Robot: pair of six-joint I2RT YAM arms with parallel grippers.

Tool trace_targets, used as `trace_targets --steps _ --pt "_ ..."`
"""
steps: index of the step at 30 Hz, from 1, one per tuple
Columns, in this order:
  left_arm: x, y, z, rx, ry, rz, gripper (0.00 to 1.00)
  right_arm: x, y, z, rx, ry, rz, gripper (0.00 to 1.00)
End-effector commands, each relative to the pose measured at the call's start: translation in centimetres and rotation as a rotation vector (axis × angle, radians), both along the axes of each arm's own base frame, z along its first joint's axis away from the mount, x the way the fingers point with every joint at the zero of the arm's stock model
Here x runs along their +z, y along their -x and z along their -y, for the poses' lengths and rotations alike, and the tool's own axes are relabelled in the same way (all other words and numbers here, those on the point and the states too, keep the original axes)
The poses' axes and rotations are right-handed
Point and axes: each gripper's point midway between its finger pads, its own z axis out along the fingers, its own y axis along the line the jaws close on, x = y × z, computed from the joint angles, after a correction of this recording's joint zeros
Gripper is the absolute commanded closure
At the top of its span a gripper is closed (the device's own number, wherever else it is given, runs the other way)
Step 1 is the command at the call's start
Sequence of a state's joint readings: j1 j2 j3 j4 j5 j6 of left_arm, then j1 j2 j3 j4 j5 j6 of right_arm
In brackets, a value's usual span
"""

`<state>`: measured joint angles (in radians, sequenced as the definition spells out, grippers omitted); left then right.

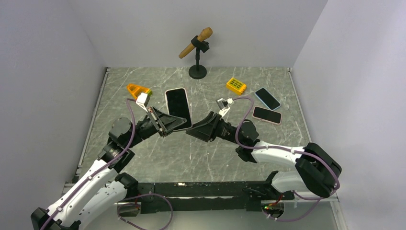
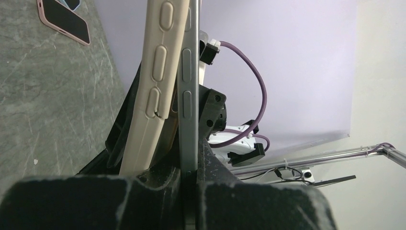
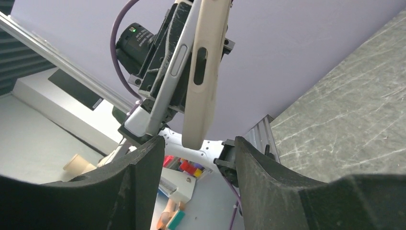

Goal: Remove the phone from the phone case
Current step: Remove the phone case from the phone.

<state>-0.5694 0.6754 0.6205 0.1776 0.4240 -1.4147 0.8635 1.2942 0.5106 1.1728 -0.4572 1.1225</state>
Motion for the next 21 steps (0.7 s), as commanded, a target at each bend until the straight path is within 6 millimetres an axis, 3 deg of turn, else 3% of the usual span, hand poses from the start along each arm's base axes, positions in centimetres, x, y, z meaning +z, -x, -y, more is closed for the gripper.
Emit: trace_targets --steps 1,7,10,13,16,21 --pt "4.7 1.3 -0.7 -0.004 0.086 0.132 1.00 1.8 0.6 0.5 -0.014 -0.059 0.047 0.41" --pt "4.6 1.6 -1.1 0.004 0.094 0.109 1.00 3.2 -0.1 -0.3 -0.024 -0.067 0.034 0.54" --pt "5.0 1.8 -1.2 0.006 0.083 0.113 1.00 4.2 -0.8 -1.6 -0.005 -0.079 0.019 0.73" --pt "5.3 2.1 -1.0 -0.018 0.087 0.116 1.00 5.1 -1.1 -2.9 0.028 -0.108 0.009 0.97" --pt "4.5 2.4 -0.6 -0.052 0.064 0.100 1.00 6.5 -1.6 -3.5 0.040 -0.154 0.011 1.00" --pt "1.2 3.1 -0.3 -0.089 0.036 0.035 1.00 7.6 -5.7 -3.0 -0.153 -0.169 -0.030 1.00"
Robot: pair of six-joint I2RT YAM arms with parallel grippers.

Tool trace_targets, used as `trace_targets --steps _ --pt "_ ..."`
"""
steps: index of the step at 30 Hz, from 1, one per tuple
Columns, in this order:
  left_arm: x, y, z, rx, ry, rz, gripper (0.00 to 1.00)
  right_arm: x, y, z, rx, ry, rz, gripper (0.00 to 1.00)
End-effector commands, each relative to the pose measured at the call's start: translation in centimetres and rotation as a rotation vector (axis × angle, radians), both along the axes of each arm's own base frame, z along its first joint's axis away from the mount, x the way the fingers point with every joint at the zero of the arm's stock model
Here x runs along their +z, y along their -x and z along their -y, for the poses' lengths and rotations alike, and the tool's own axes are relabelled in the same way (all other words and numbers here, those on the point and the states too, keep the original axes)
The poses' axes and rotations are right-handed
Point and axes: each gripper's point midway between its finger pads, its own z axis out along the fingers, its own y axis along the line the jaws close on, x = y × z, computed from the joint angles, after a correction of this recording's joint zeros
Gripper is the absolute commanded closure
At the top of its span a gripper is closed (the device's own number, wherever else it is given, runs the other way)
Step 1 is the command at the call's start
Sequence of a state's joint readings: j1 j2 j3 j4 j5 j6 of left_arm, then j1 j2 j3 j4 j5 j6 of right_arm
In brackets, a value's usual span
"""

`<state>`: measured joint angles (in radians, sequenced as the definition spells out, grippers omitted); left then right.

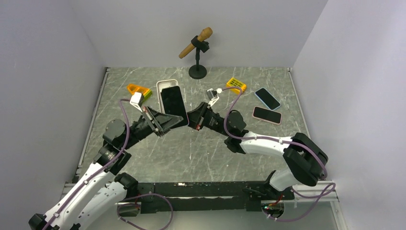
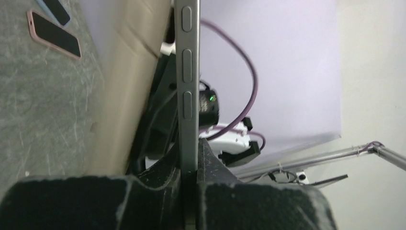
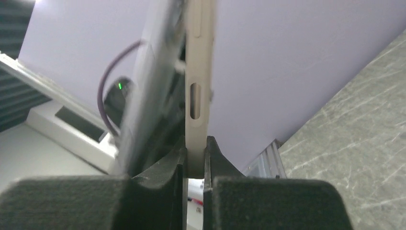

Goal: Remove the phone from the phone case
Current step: Remove the phone case from the phone, then place the phone at the center of the board.

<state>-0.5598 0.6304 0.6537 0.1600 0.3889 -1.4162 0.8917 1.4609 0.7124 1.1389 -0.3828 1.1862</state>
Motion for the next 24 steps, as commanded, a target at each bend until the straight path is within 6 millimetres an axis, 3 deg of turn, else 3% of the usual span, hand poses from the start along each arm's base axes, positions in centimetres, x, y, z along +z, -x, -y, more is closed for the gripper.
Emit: trace_targets --steps 1,5,7,10,12,16,19,21,24 --pt "-1.6 3.0 0.7 -0.135 -0.005 -0.020 1.00 5.8 -3.3 1.2 -0.166 -0.145 0.043 1.00" --pt "-2.5 3.9 -0.1 -0.122 -0.064 -0.020 1.00 6.0 -6.4 2.9 -0.248 -0.184 -0.041 1.00" --pt "-3.3 4.2 -0.5 -0.107 -0.110 -0.044 1.00 4.8 -7.8 3.6 -0.278 -0.144 -0.080 1.00" --pt "-4.4 3.5 -2.2 0.013 -0.212 -0.044 1.00 -1.2 -10.1 5.3 -0.385 0.095 -0.207 1.00" --pt "-5.4 2.4 -3.8 0.126 -0.314 -0.047 1.00 -5.2 -10.0 7.1 -0.447 0.288 -0.251 1.00" --pt "-8.4 -1.0 -5.8 0.296 -0.494 -0.097 1.00 -9.6 -8.7 10.6 -0.535 0.587 -0.200 1.00" --pt "-11.9 -4.3 -7.6 0.397 -0.580 -0.231 1.00 -10.8 -8.1 13.4 -0.590 0.699 -0.175 1.00" --pt "-12.9 -6.9 -8.9 0.456 -0.533 -0.272 1.00 -12.1 -7.5 14.5 -0.585 0.765 -0.164 1.00" --pt "-15.4 -11.0 -14.2 0.677 -0.508 -0.368 1.00 -13.7 -6.4 14.9 -0.539 0.782 -0.151 1.00"
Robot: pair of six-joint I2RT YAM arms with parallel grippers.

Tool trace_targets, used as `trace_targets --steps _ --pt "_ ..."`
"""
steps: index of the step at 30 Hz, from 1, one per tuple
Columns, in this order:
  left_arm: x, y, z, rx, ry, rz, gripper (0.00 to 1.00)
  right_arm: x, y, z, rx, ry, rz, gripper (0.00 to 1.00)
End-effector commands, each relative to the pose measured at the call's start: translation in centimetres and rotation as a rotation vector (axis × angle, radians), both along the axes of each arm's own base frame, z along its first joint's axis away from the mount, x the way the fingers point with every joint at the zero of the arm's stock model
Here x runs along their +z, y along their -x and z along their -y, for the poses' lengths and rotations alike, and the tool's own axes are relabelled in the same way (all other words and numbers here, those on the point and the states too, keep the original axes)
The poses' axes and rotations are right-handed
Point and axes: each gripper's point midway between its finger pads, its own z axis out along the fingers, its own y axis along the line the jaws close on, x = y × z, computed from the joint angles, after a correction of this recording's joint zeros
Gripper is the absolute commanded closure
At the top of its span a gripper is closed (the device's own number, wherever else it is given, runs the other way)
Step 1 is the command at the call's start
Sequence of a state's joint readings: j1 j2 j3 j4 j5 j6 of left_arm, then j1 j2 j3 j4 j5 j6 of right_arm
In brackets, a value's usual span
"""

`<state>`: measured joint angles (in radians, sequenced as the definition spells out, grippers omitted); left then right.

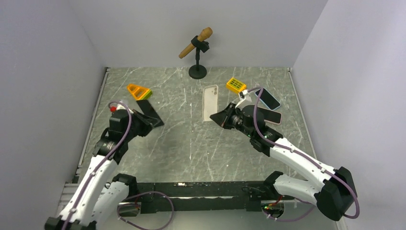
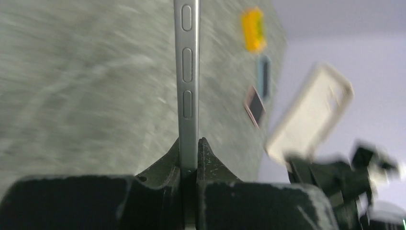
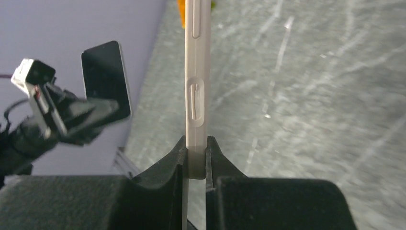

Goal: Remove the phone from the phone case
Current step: Place the phone at the center of the board.

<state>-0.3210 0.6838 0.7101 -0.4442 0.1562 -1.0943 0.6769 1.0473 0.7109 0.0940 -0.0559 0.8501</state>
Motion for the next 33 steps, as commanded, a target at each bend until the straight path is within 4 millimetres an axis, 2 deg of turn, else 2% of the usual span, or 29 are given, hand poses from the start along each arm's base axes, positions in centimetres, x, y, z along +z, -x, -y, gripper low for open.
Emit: trace_targets --steps 1,4,6,8,11,15,18,21,28,30,31,33 --pt "-2.7 -5.7 -8.0 0.345 -0.026 -0.006 1.00 -5.0 1.8 2.1 0.045 0.161 -0.040 1.00" --pt "-5.7 -8.3 -14.7 0.585 -0.031 -0.035 1.00 -5.8 2.4 1.8 0.087 0.145 -0.031 1.00" --pt "-7.4 -9.6 -18.1 0.681 -0.025 -0.050 1.00 -5.9 2.7 1.2 0.135 0.147 -0.023 1.00" --pt "-8.6 -10.9 -20.2 0.718 0.011 -0.063 1.00 -5.9 2.7 0.6 0.176 0.164 -0.019 1.00" --pt "-9.9 -13.2 -22.2 0.714 0.077 -0.060 1.00 -5.7 2.2 -0.4 0.221 0.183 -0.014 1.00" --pt "-12.6 -14.6 -25.2 0.750 0.192 -0.100 1.00 -5.2 1.7 -1.9 0.271 0.146 -0.006 1.00" --pt "-12.7 -15.9 -26.3 0.766 0.231 -0.044 1.00 -5.1 1.5 -2.6 0.284 0.107 -0.010 1.00" --pt "-13.4 -17.2 -26.2 0.758 0.263 -0.063 1.00 -5.5 1.7 -3.0 0.286 0.072 -0.024 1.00" --pt "-16.2 -19.7 -26.0 0.795 0.308 -0.123 0.99 -6.8 3.4 -2.0 0.267 0.054 -0.089 1.00" --pt "-16.5 -20.6 -26.0 0.814 0.284 -0.144 0.92 -6.4 3.9 -1.6 0.262 0.063 -0.088 1.00" --pt "-16.6 -20.9 -25.7 0.815 0.273 -0.157 0.85 -6.1 4.1 -1.4 0.263 0.071 -0.081 1.00" --pt "-17.5 -20.5 -24.7 0.826 0.271 -0.244 0.64 -5.9 4.4 -0.9 0.255 0.102 -0.076 1.00"
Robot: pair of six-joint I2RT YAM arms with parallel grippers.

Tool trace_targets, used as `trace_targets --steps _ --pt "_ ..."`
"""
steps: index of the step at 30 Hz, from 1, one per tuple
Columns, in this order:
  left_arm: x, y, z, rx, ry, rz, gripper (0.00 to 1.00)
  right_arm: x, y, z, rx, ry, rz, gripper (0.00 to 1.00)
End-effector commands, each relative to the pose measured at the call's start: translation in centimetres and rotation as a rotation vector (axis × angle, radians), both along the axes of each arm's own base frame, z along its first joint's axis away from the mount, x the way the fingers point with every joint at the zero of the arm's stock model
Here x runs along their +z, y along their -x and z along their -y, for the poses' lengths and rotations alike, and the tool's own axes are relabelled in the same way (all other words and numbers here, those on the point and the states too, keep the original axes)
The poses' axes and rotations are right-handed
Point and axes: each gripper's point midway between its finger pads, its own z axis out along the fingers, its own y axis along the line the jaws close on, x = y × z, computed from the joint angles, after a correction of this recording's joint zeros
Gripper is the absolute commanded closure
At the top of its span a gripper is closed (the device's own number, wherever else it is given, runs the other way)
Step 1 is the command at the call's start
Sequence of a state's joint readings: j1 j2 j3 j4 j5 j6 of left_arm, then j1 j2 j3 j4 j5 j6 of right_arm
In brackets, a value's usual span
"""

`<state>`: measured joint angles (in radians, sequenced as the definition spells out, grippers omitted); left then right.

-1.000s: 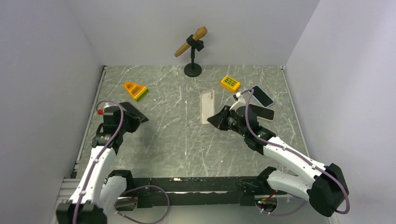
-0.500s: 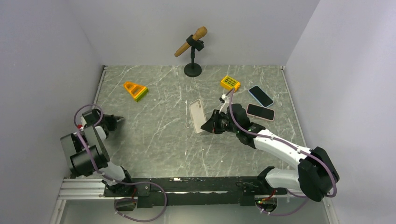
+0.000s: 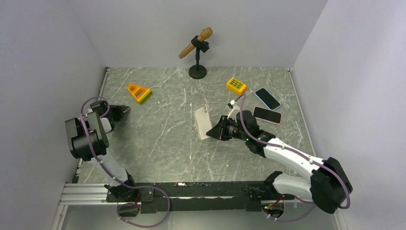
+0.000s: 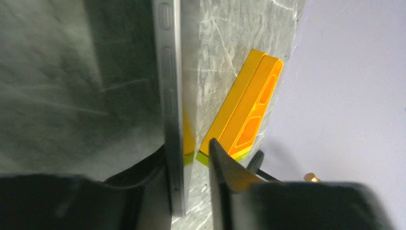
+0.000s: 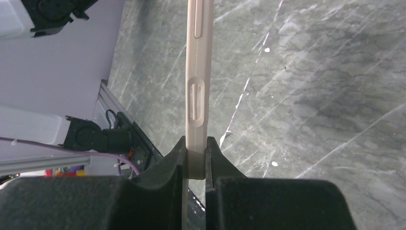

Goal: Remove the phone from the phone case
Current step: Place the phone at the center of the board.

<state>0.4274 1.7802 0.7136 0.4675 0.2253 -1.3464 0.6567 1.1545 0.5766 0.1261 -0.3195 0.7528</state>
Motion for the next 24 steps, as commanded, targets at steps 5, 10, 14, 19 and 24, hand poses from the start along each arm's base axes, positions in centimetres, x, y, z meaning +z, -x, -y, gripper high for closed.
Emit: trace_targets --steps 5,10,14,19,24 --pt "-0.5 2.9 3.3 0.051 0.092 -0.240 0.01 2.8 0.7 1.0 -0.022 -0.007 0.074 1.00" --pt "0.4 7.2 5.0 0.013 0.138 -0.430 0.01 1.2 1.2 0.5 -0.007 -0.022 0.024 1.00" --pt "4.0 6.9 6.8 -0.078 0.081 -0.330 0.01 -1.2 1.2 0.7 -0.038 -0.015 -0.038 1.00" --pt "8.8 4.7 11.3 -0.358 -0.163 -0.151 0.01 -3.6 2.3 -0.2 -0.016 -0.081 -0.124 1.00" --pt "10.7 4.0 19.3 -0.675 -0.089 0.031 0.01 -4.3 4.1 -2.0 0.103 -0.171 -0.190 0.74"
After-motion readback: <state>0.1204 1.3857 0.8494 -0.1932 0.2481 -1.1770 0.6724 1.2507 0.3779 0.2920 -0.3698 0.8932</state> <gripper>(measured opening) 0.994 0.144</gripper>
